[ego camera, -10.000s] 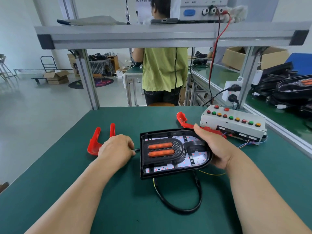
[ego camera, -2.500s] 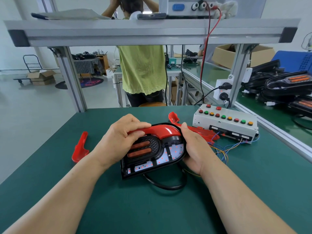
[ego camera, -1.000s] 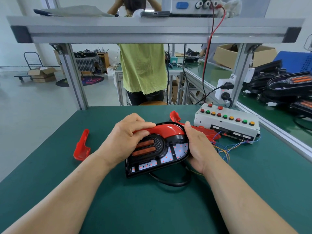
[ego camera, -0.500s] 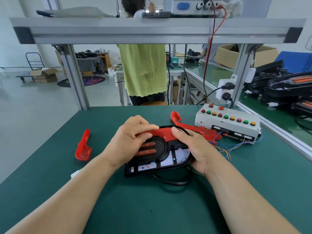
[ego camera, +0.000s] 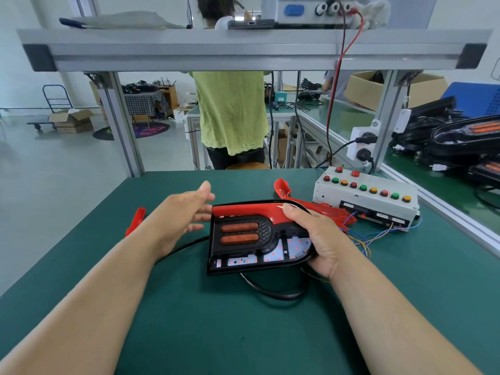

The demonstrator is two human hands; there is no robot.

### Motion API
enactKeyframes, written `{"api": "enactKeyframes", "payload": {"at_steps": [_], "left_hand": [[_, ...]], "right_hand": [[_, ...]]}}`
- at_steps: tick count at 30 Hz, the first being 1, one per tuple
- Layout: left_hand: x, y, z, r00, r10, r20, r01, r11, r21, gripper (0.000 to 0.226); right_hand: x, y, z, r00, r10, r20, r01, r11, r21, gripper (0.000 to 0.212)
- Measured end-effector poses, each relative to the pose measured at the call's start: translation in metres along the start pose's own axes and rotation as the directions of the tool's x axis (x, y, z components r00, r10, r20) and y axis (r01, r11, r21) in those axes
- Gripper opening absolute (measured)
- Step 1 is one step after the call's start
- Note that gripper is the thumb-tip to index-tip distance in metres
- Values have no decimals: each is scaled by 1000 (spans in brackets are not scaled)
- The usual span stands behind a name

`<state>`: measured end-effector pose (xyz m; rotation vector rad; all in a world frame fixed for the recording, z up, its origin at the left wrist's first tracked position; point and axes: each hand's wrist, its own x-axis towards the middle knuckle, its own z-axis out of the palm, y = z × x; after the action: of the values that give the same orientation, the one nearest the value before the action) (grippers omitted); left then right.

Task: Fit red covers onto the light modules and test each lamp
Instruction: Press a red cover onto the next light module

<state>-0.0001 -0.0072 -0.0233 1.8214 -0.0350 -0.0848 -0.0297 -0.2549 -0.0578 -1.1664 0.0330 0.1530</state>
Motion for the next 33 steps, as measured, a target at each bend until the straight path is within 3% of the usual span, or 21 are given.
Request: {"api": "enactKeyframes", "payload": {"at_steps": [3,7,18,24,33], "left_hand": [[1,-3,-5,972,-119,203,146,982,-123,66],[1,-9,-3,936,-107,335,159,978,-132,59],[-2,-6,12,968,-122,219,183,942,-283,52],[-2,-6,12,959,-149,241,241,876,-418,54],[-3,-6,17,947,-163,278,282,836,-471,55]], "right_hand": [[-1,-1,0,1000,2,12,-2,1000,9,31],[-2,-2,1,1000,4,27,-5,1000,20,28],[-4,0,3,998,-63,7,63,998,-16,32],[-4,1,4,996,-87,-2,87,996,-28,33],[-3,3,5,994,-104,-42,104,994,-19,42]]}}
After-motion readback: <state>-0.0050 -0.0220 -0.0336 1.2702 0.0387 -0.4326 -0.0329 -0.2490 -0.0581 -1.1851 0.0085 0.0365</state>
